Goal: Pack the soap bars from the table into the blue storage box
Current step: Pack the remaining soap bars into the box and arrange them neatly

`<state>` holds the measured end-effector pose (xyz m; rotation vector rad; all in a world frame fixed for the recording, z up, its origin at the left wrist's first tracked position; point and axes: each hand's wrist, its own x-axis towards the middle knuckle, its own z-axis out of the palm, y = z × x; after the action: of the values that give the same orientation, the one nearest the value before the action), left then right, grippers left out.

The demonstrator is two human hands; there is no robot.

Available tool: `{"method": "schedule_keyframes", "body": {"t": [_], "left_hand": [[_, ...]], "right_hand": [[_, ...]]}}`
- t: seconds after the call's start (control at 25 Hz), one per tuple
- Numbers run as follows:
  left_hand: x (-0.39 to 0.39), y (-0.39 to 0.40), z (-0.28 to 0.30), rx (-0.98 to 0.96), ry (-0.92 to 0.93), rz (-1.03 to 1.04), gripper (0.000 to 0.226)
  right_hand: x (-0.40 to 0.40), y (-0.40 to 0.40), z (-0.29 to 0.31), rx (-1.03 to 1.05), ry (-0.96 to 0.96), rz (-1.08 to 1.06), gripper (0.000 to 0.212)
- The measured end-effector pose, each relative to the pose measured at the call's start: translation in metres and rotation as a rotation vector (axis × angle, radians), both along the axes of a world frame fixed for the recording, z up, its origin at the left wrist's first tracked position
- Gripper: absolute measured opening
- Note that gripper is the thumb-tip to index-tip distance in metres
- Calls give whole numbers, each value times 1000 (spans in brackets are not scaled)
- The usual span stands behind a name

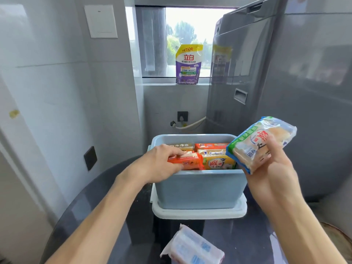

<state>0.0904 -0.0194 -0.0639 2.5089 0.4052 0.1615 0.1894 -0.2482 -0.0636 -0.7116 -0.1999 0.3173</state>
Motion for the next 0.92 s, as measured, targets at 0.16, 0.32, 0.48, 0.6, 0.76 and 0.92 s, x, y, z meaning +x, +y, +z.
{"method": "schedule_keyframes", "body": {"t": [0.16,0.32,0.48,0.6,0.76,0.92], "left_hand": [[6,-11,-6,121,-20,110,40],[3,-13,-22,278,-143,113,35],[-6,-7,-32,393,-298,-22,44],[-7,-6,-38,417,-330,-9,58],[-4,-5,-41,410,-389,-1,54],[-3,-6,-41,443,-421,11,49]], "right_hand": [[17,-3,-5,-117,-226,-37,33],[41,7,7,-524,-699,-115,21],[72,21,17,-1188,-1156,117,31],[84,39,23,-1552,-1335,177,40],[90,43,37,-1584,-1334,329,43],[98,33,31,-1669,-1264,454,39]]}}
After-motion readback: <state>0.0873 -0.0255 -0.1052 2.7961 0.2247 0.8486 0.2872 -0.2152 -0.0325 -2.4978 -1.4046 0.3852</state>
